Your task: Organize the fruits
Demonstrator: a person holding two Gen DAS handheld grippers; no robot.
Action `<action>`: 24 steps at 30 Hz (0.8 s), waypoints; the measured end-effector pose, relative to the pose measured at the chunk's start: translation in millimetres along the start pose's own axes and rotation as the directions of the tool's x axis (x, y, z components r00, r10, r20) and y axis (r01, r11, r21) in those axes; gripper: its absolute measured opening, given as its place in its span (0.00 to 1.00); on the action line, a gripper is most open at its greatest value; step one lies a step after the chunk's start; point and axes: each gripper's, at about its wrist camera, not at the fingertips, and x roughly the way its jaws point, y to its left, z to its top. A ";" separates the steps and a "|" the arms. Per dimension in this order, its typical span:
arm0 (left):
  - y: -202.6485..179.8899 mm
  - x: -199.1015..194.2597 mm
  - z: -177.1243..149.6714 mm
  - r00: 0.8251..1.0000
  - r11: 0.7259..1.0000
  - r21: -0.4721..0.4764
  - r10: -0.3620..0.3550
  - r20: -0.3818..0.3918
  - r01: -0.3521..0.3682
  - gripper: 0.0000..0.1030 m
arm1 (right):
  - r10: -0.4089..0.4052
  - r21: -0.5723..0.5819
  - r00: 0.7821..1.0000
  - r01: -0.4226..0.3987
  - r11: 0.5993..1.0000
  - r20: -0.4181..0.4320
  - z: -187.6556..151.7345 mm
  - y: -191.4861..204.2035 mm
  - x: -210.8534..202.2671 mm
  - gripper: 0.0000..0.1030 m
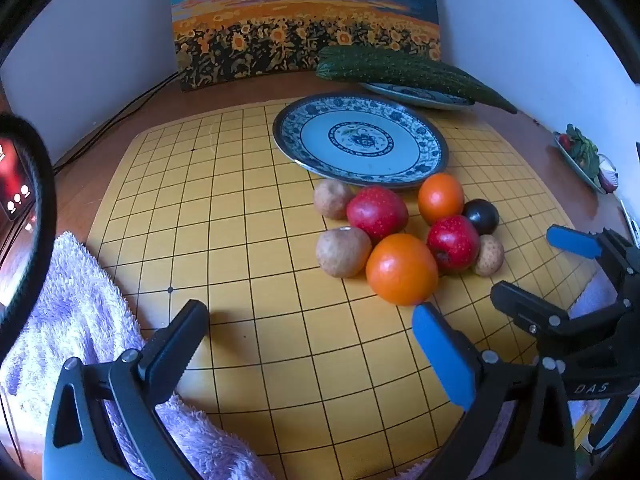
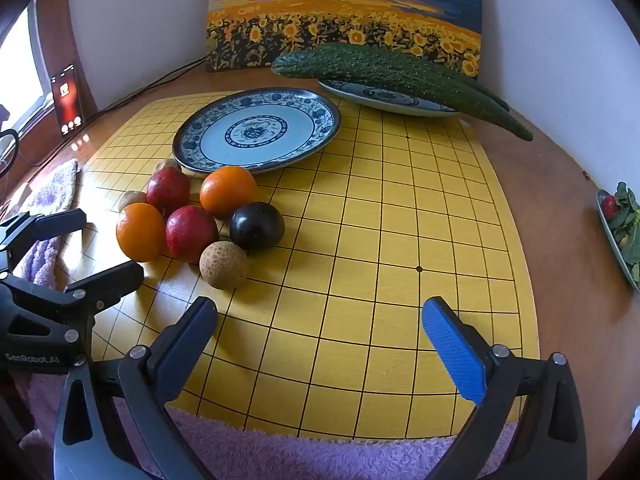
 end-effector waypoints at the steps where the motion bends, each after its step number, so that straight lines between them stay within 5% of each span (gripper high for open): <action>1: -0.1 0.0 -0.1 1.000 1.000 0.000 0.000 0.001 0.000 1.00 | 0.000 0.001 1.000 0.000 1.000 0.001 -0.1 0.0 0.0 1.00; 24: 0.3 0.4 0.6 1.000 1.000 -0.001 -0.001 0.003 0.001 1.00 | 0.001 0.001 1.000 -0.001 1.000 0.004 0.0 0.7 -0.2 1.00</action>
